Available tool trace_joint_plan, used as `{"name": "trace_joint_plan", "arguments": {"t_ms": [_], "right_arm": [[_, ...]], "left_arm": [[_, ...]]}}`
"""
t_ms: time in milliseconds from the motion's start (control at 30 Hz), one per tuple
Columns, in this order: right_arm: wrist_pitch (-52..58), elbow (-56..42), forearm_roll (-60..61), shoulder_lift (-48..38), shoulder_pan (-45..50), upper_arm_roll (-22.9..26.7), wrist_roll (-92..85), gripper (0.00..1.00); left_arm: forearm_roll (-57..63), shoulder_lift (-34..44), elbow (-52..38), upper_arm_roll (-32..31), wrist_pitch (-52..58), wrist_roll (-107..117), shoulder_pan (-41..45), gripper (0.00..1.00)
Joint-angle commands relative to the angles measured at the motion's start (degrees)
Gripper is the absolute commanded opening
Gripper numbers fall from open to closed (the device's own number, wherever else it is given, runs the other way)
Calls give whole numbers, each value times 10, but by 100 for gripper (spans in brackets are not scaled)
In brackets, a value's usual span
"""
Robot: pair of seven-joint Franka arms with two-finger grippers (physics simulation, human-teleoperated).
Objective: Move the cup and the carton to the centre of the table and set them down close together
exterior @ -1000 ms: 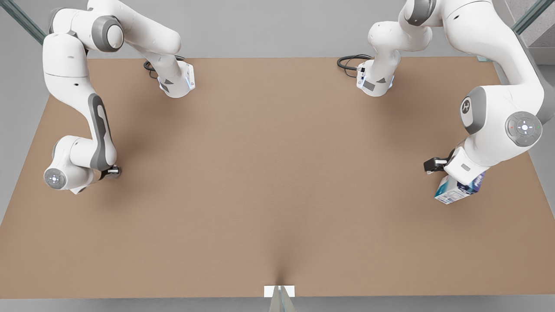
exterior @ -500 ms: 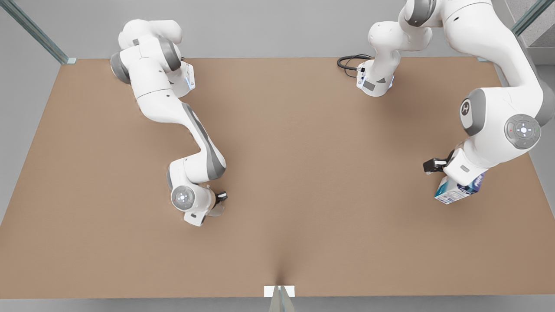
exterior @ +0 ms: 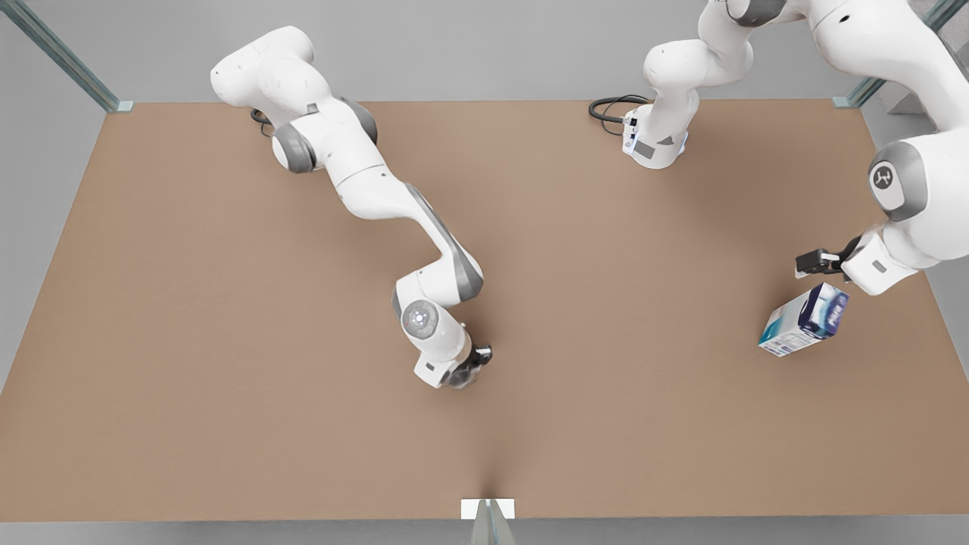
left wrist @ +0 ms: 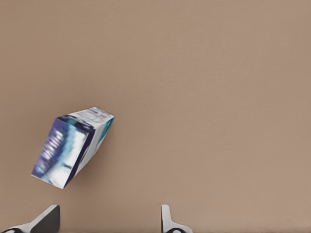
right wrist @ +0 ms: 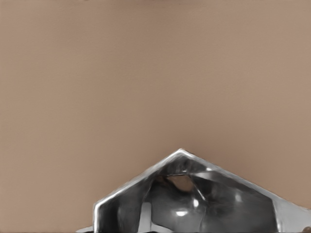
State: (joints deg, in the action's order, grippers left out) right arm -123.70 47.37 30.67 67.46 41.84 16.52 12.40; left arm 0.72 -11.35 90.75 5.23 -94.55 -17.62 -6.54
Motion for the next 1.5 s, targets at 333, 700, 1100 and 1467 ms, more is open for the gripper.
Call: {"name": "trace_joint_plan", "arguments": {"t_ms": [333,700,1100,1467], "right_arm": [[-5,0,0,5,0,0,-7,100],[30,9,1,-38,-7,-3,-3,100],[391,60,-84,-296,-93,4,-3,100],[337,336,-404,-567,-351,-181,-99,100]], "left_arm": [[-12,-31,19,0,-77,-256,-86,100],[28,-40,54,2,-85,-317,-134,100],[21,-78,59,-2,-145,-302,-108,100],[17,-90,83,-1,-178,-298,-107,100]]}}
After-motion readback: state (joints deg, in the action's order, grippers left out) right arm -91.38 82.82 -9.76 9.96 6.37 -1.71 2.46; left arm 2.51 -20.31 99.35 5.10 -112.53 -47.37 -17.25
